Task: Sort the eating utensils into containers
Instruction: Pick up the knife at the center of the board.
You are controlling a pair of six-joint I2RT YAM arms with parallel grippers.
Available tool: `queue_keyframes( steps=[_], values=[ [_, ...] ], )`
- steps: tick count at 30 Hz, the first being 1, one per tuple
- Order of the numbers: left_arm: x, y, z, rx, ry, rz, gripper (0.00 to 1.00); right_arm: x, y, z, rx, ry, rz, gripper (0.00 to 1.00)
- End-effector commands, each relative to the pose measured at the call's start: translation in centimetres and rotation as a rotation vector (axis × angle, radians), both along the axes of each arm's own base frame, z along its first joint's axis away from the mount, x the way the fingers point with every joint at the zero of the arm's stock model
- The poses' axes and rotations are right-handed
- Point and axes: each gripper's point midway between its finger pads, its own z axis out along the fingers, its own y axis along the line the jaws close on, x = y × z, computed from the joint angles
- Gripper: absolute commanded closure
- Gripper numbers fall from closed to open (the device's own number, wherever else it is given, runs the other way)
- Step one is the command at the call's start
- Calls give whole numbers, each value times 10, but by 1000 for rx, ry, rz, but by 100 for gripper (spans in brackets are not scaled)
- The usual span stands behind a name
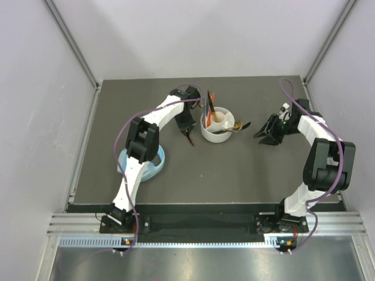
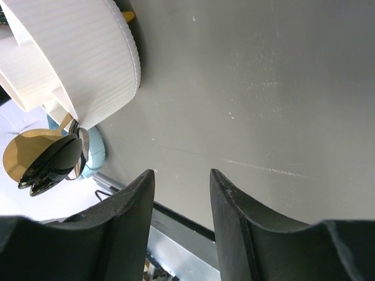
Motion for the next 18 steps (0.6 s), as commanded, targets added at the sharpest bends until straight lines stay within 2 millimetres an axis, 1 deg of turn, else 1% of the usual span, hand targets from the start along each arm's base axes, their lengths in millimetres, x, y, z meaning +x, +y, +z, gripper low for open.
queue_keyframes(
  steps=[1, 2, 3, 4, 5, 6, 7, 8, 9, 10, 11, 12, 15, 18],
  values=[
    [-53, 36, -30, 132, 184, -59, 100, 12, -3, 18, 1, -83, -3, 57],
    [-53, 35, -20, 116, 161, -71, 100, 12, -4, 18, -2, -86, -1, 57],
    [-57, 36, -18, 111, 165, -84, 100, 12, -4, 18, -7, -86, -3, 57],
    [-67, 42, -20, 121, 190, -113, 100, 12, -5, 17, -9, -83, -3, 57],
    [-69, 44, -11, 114, 172, -129, 100, 12, -4, 17, -12, -87, -1, 57],
    [-71, 45, -9, 115, 169, -147, 100, 12, -5, 17, -14, -84, -3, 57],
    [-80, 51, -11, 127, 190, -183, 100, 12, -5, 16, -16, -85, -4, 57],
    [-80, 52, -3, 122, 173, -201, 100, 12, -5, 15, -15, -82, -4, 57],
    [-84, 57, -5, 135, 174, -215, 100, 13, -5, 14, -17, -78, -5, 57],
    [-85, 59, -3, 137, 167, -246, 100, 14, -5, 13, -18, -77, -5, 57],
    [-84, 58, 4, 124, 143, -264, 100, 14, -5, 13, -18, -77, -3, 57],
    [-88, 62, 2, 129, 148, -292, 100, 15, -4, 12, -16, -71, -4, 57],
    [-86, 62, 9, 122, 110, -327, 100, 18, -1, 14, -20, -82, 3, 57],
    [-79, 60, 17, 115, 65, -344, 100, 21, 2, 17, -17, -87, 1, 57]
  ],
)
